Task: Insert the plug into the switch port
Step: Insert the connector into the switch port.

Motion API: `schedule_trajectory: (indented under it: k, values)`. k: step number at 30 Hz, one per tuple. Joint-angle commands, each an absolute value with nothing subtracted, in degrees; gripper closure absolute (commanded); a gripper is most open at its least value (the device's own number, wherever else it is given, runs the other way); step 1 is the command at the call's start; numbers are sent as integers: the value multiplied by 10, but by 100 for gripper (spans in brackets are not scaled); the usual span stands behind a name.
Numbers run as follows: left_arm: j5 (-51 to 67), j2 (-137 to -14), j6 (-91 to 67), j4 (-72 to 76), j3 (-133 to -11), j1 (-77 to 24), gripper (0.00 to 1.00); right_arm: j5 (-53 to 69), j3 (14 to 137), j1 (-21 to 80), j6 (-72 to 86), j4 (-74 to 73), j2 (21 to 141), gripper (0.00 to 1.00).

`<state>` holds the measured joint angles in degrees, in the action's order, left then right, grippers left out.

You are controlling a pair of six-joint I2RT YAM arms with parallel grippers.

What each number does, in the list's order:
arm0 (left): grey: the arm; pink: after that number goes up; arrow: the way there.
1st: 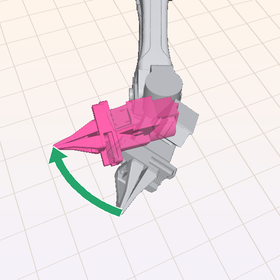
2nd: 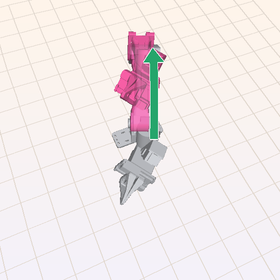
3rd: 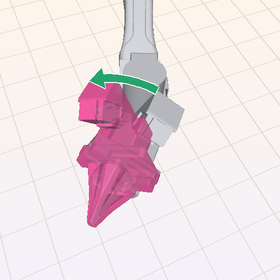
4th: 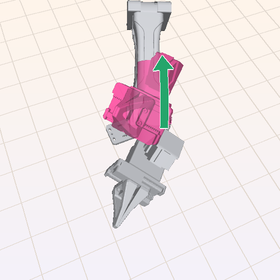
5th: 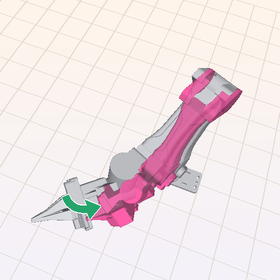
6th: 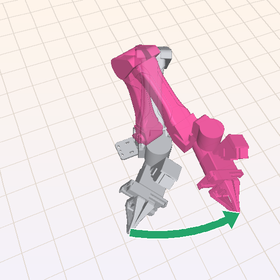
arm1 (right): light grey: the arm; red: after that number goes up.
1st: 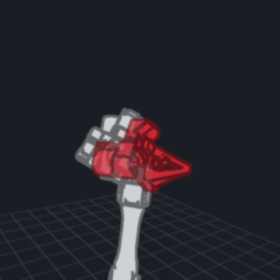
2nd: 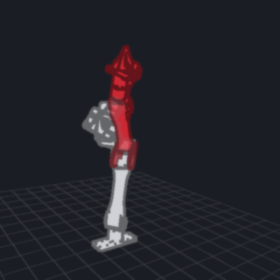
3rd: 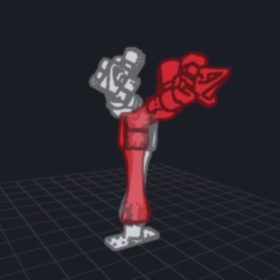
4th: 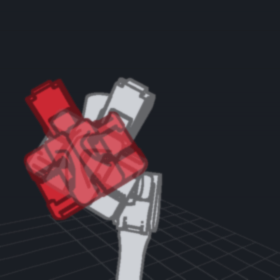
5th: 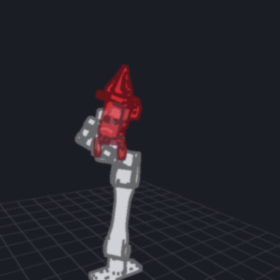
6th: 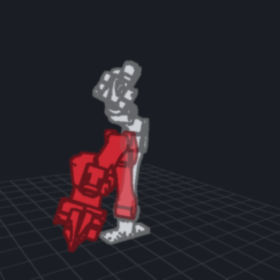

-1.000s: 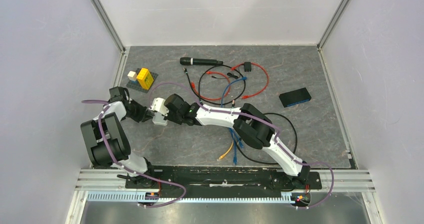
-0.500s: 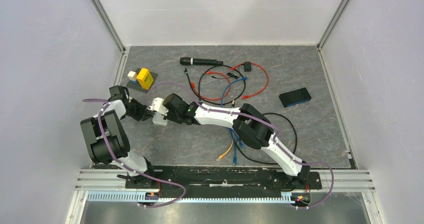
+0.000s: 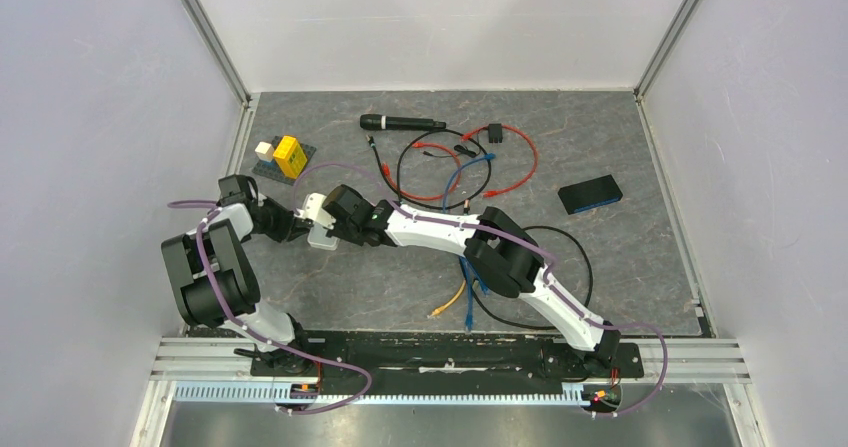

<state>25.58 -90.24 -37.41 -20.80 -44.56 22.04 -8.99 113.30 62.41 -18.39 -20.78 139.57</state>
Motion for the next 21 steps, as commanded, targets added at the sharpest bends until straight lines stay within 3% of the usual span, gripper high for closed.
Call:
schedule_trajectory:
  k: [1, 21]
  values:
    - [273, -908, -381, -224, -423, 215, 77, -100, 1128, 624, -171, -296, 1413, 100]
    - [294, -914, -381, -211, -413, 215, 77, -59, 1124, 624, -181, -365, 1423, 100]
